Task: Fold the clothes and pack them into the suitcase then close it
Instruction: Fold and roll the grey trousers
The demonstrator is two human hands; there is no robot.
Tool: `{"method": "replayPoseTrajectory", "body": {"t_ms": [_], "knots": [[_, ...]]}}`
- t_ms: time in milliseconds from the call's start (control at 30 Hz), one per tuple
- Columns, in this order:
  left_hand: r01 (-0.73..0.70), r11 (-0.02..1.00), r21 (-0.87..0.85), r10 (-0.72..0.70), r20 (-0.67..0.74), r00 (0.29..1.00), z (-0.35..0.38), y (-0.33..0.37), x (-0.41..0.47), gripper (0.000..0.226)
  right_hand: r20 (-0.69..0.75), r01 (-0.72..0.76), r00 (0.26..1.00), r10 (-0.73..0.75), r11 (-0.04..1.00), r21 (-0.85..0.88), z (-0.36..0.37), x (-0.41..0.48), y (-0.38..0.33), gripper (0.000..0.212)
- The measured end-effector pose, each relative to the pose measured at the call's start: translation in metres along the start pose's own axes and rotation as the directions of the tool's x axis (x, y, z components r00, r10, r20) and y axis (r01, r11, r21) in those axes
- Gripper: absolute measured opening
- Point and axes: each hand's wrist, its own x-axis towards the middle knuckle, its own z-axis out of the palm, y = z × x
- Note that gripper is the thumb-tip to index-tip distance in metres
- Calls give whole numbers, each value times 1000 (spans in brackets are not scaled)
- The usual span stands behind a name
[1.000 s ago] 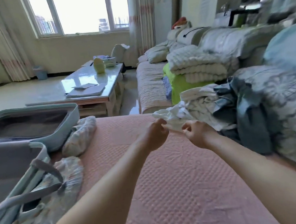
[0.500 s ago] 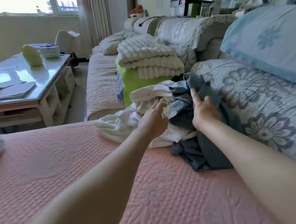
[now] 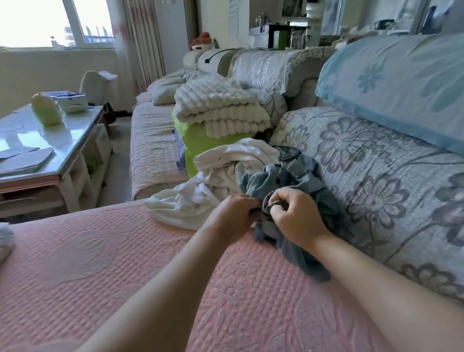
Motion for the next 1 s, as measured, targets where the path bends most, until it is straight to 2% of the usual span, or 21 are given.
{"method": "replayPoseTrajectory", "body": {"t_ms": [33,67,100,167,200,233,300,333,433,500,567,633,667,700,767,800,833,867,933,1000], "knots": [[20,1000,23,-21,42,999,-6,6,-13,9,-41,66,997,-72,989,-131,-3,-11,-1,6],[41,998,47,-44,68,997,-12,13,-27,11,-49,96,992,-115,953,-286,-5,-22,-2,16],[71,996,54,-75,76,994,-18,18,-42,12,-3,92,995,-102,908,-410,-8,-31,-2,36],[144,989,42,-148,96,984,-31,28,-76,13,171,5,980,102,845,-535,-12,-51,-12,83],[177,983,50,-182,121,976,-39,35,-94,14,262,-46,937,229,828,-559,-11,-60,-18,97],[204,977,66,-212,151,966,-46,42,-114,13,348,-95,875,338,823,-560,-9,-70,-24,101],[249,962,111,-269,228,936,-59,50,-152,10,473,-205,757,451,852,-482,1,-93,-41,91],[278,952,127,-302,254,919,-65,53,-171,13,507,-250,732,456,871,-423,8,-107,-51,80],[377,920,109,-393,242,887,-79,54,-224,13,522,-311,742,421,905,-289,30,-149,-83,57],[417,901,119,-433,221,874,-87,54,-257,11,554,-326,727,405,914,-241,44,-172,-101,47],[462,878,124,-478,228,848,-99,55,-285,8,657,-307,650,382,923,-232,54,-190,-118,39],[511,843,168,-537,335,774,-113,57,-307,6,761,-253,570,310,947,-197,58,-200,-137,36],[511,832,216,-552,418,722,-120,58,-316,9,787,-239,556,268,958,-157,59,-203,-146,32],[496,822,279,-566,496,659,-126,59,-323,15,790,-239,569,227,965,-105,59,-204,-153,28],[469,795,385,-605,561,565,-132,62,-327,28,705,-238,681,198,970,-43,59,-202,-161,25],[469,784,407,-621,540,568,-132,62,-325,34,630,-199,750,200,977,-73,58,-199,-159,27],[488,774,404,-634,483,604,-130,63,-322,38,565,-121,801,197,978,-168,57,-195,-155,33],[525,764,375,-645,402,650,-125,65,-317,38,541,-32,814,211,946,-322,55,-190,-149,44],[590,766,258,-641,226,734,-109,69,-308,35,579,97,750,320,812,-575,50,-188,-137,71],[590,792,157,-610,186,770,-88,70,-301,44,629,165,671,393,748,-643,45,-192,-124,83]]}}
